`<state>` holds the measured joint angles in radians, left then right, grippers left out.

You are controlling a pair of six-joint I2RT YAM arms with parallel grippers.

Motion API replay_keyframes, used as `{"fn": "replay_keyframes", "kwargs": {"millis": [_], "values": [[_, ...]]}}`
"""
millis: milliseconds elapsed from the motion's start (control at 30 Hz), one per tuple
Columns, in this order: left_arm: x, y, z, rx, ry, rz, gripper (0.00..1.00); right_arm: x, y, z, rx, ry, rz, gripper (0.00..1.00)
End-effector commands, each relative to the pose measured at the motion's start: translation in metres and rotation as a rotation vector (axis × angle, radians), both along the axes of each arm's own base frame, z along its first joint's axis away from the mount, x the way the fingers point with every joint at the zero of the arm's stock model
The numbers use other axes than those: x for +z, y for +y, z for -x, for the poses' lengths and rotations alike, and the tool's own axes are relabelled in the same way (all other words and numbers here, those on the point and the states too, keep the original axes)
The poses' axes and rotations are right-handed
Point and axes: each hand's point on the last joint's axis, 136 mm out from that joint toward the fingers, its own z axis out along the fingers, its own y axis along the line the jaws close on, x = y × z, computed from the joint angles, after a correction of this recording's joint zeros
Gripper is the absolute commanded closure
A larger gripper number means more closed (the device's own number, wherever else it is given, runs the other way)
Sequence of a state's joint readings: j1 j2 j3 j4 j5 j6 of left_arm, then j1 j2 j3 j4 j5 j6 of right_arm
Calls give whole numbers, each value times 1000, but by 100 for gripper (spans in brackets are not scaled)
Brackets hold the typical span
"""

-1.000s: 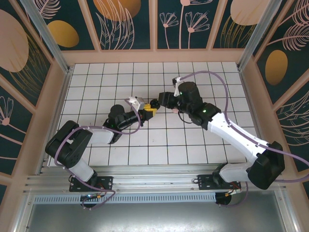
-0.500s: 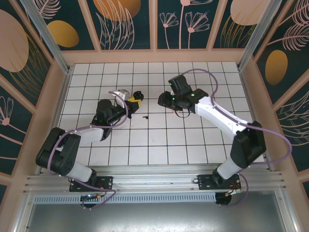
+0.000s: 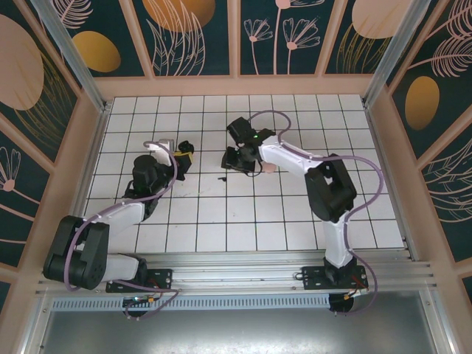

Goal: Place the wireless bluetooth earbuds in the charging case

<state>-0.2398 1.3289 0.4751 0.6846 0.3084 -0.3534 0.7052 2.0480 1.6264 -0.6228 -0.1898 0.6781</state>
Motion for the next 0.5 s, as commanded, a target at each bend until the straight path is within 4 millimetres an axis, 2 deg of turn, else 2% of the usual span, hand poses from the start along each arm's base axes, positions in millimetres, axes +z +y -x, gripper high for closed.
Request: {"fn": "replay_keyframes", "kwargs": {"millis": [0,200,467], "values": [[-4,10,2,45,22,-1,91,-12,6,10,48,49,43,59],[-6,11,2,50,25,-3,91,-35,6,12,64,76,79,62],[-6,11,0,48,27,-3,91,-45,14,9,85,76,60,65]]}}
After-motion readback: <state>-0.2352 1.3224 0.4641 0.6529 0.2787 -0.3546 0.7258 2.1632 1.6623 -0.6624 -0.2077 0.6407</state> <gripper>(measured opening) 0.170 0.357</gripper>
